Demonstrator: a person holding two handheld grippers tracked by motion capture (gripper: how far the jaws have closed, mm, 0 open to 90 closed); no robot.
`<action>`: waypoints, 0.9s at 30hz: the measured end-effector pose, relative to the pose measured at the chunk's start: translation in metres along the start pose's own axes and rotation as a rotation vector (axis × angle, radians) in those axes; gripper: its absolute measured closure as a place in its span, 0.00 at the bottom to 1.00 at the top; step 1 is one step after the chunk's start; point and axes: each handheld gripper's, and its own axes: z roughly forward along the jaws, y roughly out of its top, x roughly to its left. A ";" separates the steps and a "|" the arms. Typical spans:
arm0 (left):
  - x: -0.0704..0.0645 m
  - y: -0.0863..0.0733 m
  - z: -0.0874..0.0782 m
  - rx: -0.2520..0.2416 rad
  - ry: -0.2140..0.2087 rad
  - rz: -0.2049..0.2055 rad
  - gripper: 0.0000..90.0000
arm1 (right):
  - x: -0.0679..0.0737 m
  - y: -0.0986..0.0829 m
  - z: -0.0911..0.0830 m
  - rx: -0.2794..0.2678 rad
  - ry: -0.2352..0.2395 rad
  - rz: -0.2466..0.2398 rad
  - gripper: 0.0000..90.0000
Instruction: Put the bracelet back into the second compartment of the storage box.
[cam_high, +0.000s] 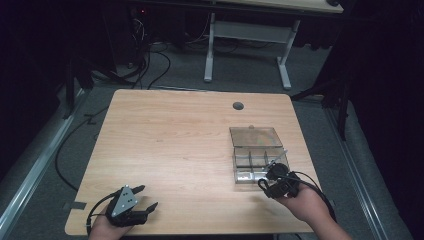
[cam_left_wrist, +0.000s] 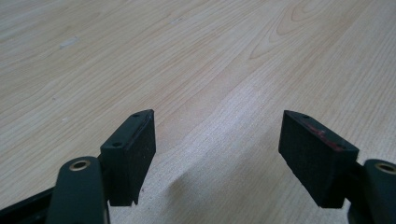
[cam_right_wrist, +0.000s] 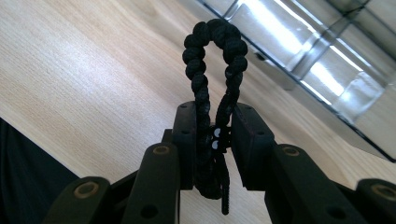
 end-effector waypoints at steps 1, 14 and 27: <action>0.000 0.000 0.000 0.000 0.000 0.000 0.31 | -0.002 0.000 -0.002 -0.001 -0.002 0.004 0.80; 0.000 0.000 0.000 -0.001 0.000 0.000 0.31 | -0.012 0.009 -0.015 -0.019 -0.008 0.004 0.80; 0.000 0.000 0.000 0.000 -0.001 -0.002 0.31 | -0.026 0.031 -0.019 -0.007 -0.030 0.000 0.80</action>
